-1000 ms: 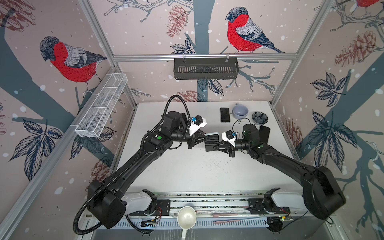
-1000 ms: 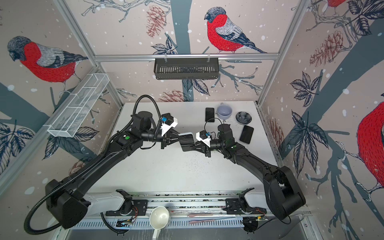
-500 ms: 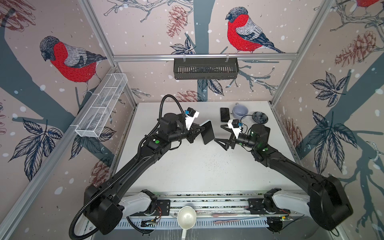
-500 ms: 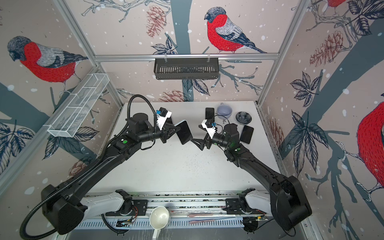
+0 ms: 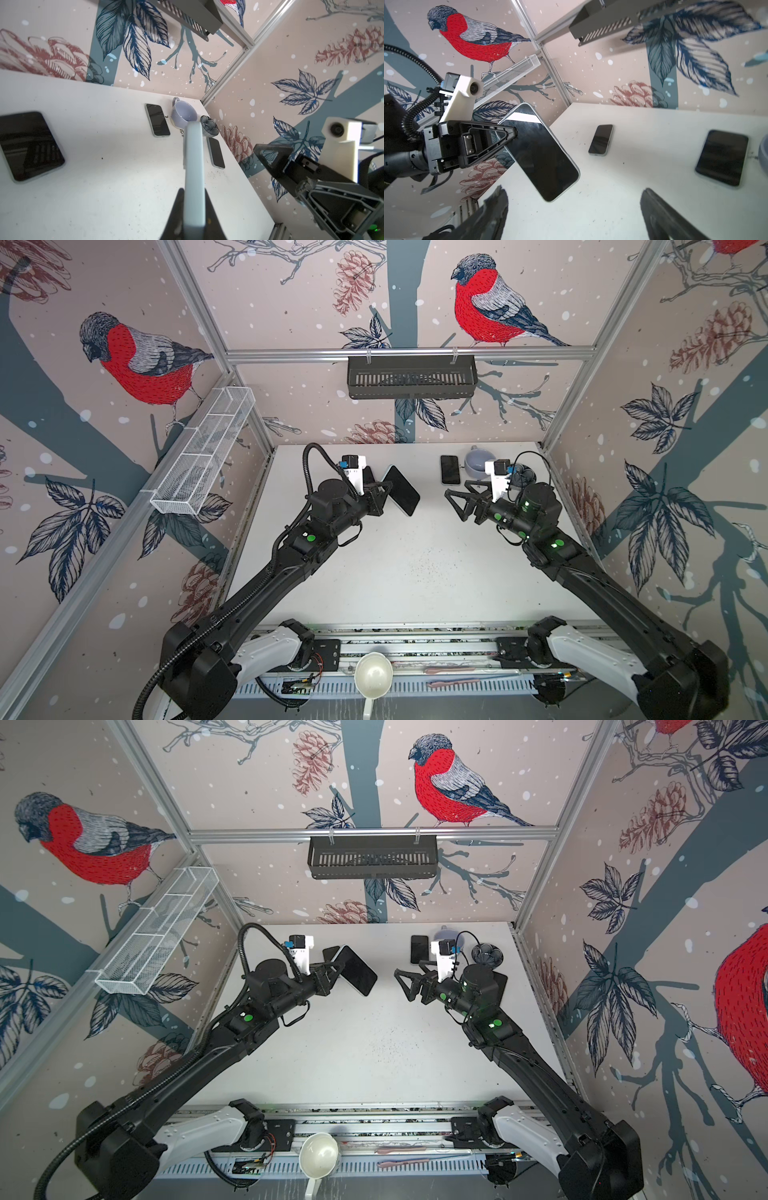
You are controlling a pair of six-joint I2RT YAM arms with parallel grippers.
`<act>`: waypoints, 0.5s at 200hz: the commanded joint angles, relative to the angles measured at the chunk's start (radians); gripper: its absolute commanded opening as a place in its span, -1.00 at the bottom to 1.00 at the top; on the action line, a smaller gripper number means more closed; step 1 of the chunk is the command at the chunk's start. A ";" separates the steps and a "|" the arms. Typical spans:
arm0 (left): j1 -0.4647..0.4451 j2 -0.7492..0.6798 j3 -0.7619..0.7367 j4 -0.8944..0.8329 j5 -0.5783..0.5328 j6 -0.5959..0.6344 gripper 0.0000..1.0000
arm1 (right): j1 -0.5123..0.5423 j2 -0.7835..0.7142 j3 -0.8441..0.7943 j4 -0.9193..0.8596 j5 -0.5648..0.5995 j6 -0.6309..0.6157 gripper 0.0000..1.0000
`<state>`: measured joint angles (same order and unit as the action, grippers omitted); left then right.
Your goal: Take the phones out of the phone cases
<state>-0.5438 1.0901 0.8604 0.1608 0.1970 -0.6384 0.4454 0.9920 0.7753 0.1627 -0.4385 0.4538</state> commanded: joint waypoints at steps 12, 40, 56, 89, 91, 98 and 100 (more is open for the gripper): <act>0.002 -0.045 -0.081 0.284 -0.058 -0.248 -1.00 | 0.012 -0.034 -0.051 -0.061 -0.040 0.147 0.99; 0.003 -0.081 -0.192 0.407 -0.082 -0.396 -1.00 | 0.021 -0.116 -0.161 0.005 -0.007 0.201 0.99; 0.003 -0.093 -0.246 0.461 -0.077 -0.460 -1.00 | 0.022 -0.165 -0.215 0.045 -0.004 0.241 0.99; 0.003 -0.111 -0.350 0.597 -0.065 -0.578 -1.00 | 0.024 -0.232 -0.272 0.060 -0.007 0.273 0.99; 0.003 -0.111 -0.357 0.607 -0.065 -0.584 -1.00 | 0.023 -0.234 -0.274 0.057 -0.006 0.272 0.99; 0.002 -0.112 -0.379 0.636 -0.067 -0.609 -1.00 | 0.022 -0.239 -0.279 0.050 -0.003 0.273 0.99; 0.002 -0.113 -0.386 0.644 -0.069 -0.615 -1.00 | 0.022 -0.241 -0.280 0.048 -0.003 0.275 0.99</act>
<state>-0.5400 0.9890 0.5274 0.5465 0.1310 -1.1110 0.4679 0.7723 0.5095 0.1692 -0.4522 0.6868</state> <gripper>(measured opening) 0.124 0.996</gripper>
